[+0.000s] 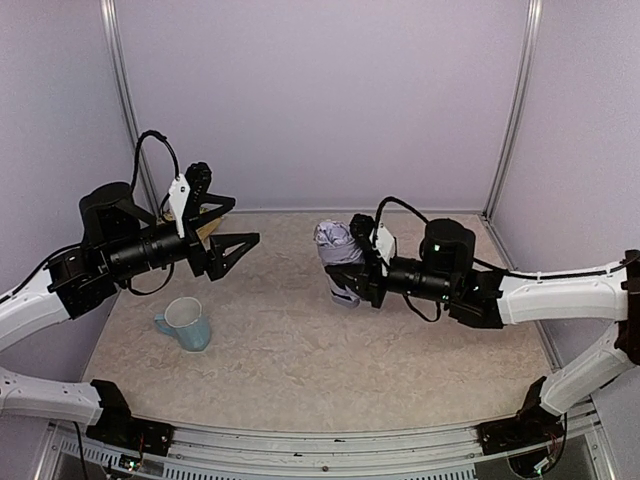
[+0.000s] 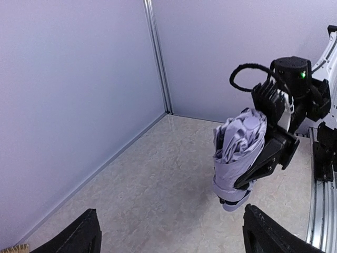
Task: Put away the umbrella
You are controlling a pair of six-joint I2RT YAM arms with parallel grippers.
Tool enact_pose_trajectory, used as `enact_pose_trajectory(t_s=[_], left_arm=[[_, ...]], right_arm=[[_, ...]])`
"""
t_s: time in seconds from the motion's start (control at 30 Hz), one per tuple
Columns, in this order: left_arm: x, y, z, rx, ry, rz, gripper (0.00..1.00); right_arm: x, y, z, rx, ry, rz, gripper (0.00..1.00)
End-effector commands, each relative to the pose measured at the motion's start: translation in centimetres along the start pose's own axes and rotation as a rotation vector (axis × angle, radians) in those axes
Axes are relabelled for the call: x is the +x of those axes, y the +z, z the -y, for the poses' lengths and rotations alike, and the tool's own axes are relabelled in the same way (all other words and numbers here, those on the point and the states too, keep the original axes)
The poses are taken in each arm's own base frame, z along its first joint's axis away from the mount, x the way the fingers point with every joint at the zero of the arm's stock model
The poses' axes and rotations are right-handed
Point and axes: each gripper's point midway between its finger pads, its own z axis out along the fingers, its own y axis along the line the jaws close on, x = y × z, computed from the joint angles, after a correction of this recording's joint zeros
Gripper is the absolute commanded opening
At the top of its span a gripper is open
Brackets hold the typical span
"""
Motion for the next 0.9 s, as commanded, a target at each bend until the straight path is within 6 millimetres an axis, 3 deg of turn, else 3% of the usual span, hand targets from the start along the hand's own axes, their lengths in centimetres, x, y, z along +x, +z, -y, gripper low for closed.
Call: enact_pose_trajectory(t_s=[0.0,0.13,0.27,0.4,0.5,0.63,0.77,0.87], left_arm=[[-1.1,-1.3,3.1,0.158,0.072,0.081,0.87],[-1.4,-1.4,3.6,0.152,0.080,0.101,0.88],[-0.6,-0.7,4.2,0.183,0.067,0.070,0.88],[-1.4,-1.3,8.0,0.334,0.118,0.118,0.86],[-1.4,-1.7,10.1,0.376,0.183,0.123,0.87],[-1.4,-1.5,9.5,0.312,0.175,0.107,0.89],[-1.2,-0.9,8.2,0.249,0.131,0.087,0.90],[-0.4,-0.2,6.9,0.211,0.073,0.052,0.90]], right_arm=[[-4.4,-2.6,-5.2,-0.337,-0.057,0.024,0.00],[-7.8,-2.8,-4.1,-0.298,0.032,0.039,0.00],[-9.7,-2.9,-6.0,-0.446,0.111,0.083,0.00],[-8.6,-2.9,-7.6,-0.518,0.057,0.069,0.00],[-8.1,-2.5,-7.0,-0.461,0.020,0.063,0.00],[-6.6,0.2,-2.8,-0.273,0.155,-0.087,0.00],[-6.5,1.3,-4.5,-0.397,0.294,-0.117,0.00],[-4.2,2.3,-2.5,-0.261,0.446,-0.191,0.00]])
